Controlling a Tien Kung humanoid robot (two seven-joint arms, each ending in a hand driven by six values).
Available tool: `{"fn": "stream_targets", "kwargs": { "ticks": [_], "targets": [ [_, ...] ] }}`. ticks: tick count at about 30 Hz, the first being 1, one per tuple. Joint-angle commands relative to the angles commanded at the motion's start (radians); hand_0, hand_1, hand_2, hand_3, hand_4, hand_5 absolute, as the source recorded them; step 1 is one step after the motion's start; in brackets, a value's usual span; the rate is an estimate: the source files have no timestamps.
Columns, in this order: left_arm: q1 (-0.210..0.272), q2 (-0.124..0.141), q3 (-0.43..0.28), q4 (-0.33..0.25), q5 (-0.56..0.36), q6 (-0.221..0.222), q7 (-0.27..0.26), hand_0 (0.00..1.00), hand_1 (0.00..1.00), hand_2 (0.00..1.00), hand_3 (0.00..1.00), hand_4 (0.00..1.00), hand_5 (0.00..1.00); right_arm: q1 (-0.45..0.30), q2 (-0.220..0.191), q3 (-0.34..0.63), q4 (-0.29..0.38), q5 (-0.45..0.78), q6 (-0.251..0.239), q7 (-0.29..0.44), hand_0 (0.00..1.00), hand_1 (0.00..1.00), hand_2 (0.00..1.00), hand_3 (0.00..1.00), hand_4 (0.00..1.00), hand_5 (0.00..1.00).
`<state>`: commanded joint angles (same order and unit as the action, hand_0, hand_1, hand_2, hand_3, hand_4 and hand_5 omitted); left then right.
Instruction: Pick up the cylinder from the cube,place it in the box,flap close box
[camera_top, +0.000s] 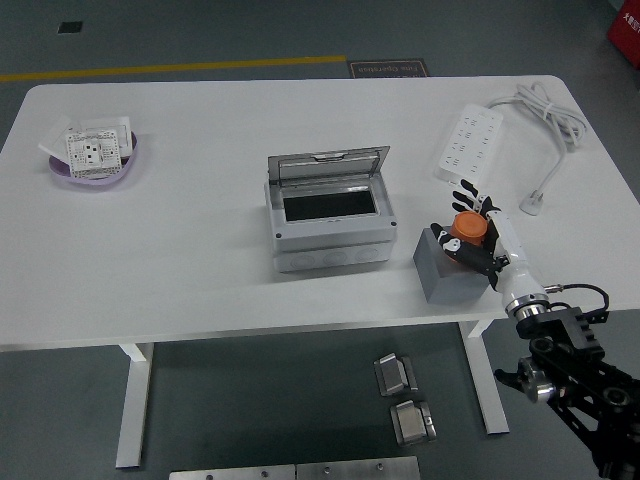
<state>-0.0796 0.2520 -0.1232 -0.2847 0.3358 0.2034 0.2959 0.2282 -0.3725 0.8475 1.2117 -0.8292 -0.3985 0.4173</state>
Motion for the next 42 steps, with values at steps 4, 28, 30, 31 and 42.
{"fn": "stream_targets", "kwargs": {
  "ticks": [4,28,30,31,42],
  "targets": [
    [0.000,0.000,0.000,0.000,-0.001,0.000,-0.001,0.670,0.663,0.590,0.621,0.613,0.319,-0.001,0.000,0.002,0.002,0.005,0.000,0.001,0.890,0.868,0.857,0.893,0.751,0.102],
    [0.001,0.004,-0.040,0.002,0.004,0.004,-0.010,0.665,0.663,0.589,0.622,0.610,0.309,-0.003,0.004,-0.003,-0.018,0.060,0.051,-0.037,0.785,0.651,0.601,0.547,0.002,0.002],
    [0.000,0.005,-0.042,0.003,0.004,0.004,-0.011,0.665,0.663,0.589,0.622,0.610,0.309,-0.002,0.003,-0.005,-0.017,0.057,0.047,-0.041,0.785,0.651,0.601,0.547,0.002,0.002],
    [0.000,0.005,-0.042,0.003,0.004,0.004,-0.012,0.665,0.663,0.589,0.622,0.610,0.309,-0.001,0.003,-0.007,-0.015,0.055,0.044,-0.042,0.785,0.651,0.601,0.547,0.002,0.002],
    [0.001,0.005,-0.024,0.005,-0.010,0.006,-0.015,0.666,0.659,0.589,0.620,0.611,0.310,0.014,-0.012,-0.004,0.032,0.017,0.004,-0.056,0.693,0.539,0.466,0.346,0.136,0.002]
  ]
}}
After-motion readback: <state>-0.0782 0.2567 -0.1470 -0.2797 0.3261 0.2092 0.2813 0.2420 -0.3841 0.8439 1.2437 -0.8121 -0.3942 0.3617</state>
